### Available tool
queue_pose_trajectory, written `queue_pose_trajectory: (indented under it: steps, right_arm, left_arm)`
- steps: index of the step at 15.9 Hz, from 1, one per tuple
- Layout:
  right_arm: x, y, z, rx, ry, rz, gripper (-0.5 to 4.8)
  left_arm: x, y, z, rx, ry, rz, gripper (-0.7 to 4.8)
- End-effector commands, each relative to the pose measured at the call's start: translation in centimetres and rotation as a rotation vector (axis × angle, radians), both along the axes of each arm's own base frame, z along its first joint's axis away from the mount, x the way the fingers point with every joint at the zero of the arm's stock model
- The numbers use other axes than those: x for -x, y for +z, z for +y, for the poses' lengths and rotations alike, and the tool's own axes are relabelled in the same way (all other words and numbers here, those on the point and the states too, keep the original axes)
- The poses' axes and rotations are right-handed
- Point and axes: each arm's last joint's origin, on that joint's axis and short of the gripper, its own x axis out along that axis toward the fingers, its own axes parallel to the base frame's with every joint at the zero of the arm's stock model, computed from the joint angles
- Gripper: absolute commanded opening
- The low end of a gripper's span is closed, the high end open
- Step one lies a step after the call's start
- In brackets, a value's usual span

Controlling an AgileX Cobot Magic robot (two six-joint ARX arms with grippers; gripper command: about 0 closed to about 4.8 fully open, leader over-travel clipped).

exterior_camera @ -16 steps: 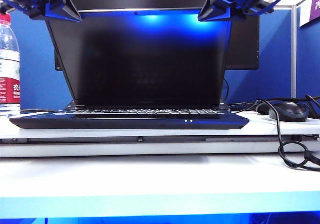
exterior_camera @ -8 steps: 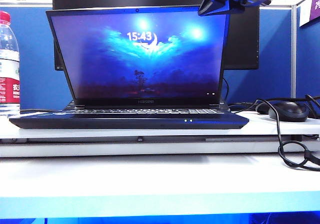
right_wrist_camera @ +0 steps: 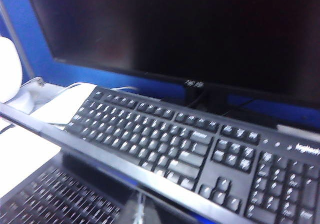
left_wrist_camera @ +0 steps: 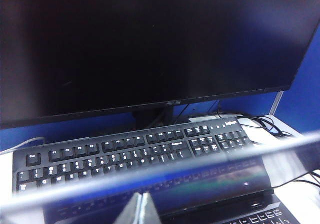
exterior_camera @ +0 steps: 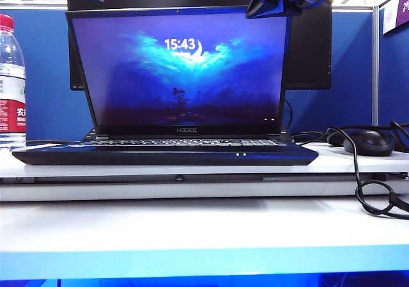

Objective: Open the lid of the black laptop.

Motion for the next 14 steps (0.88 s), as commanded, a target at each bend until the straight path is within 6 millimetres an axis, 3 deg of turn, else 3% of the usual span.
queue_pose_trajectory:
  steps: [1,14]
  right_arm:
    - [-0.8,2.7,-0.6,-0.056,-0.048,-0.138,0.08]
    - [-1.7,2.7,-1.6,-0.036,-0.060,-0.147,0.08]
  left_arm:
    - [0.0,0.5,0.0,0.004,-0.004,-0.027,0.18]
    - [-3.5,-1.7,-1.1,0.030,0.049,-0.095,0.18]
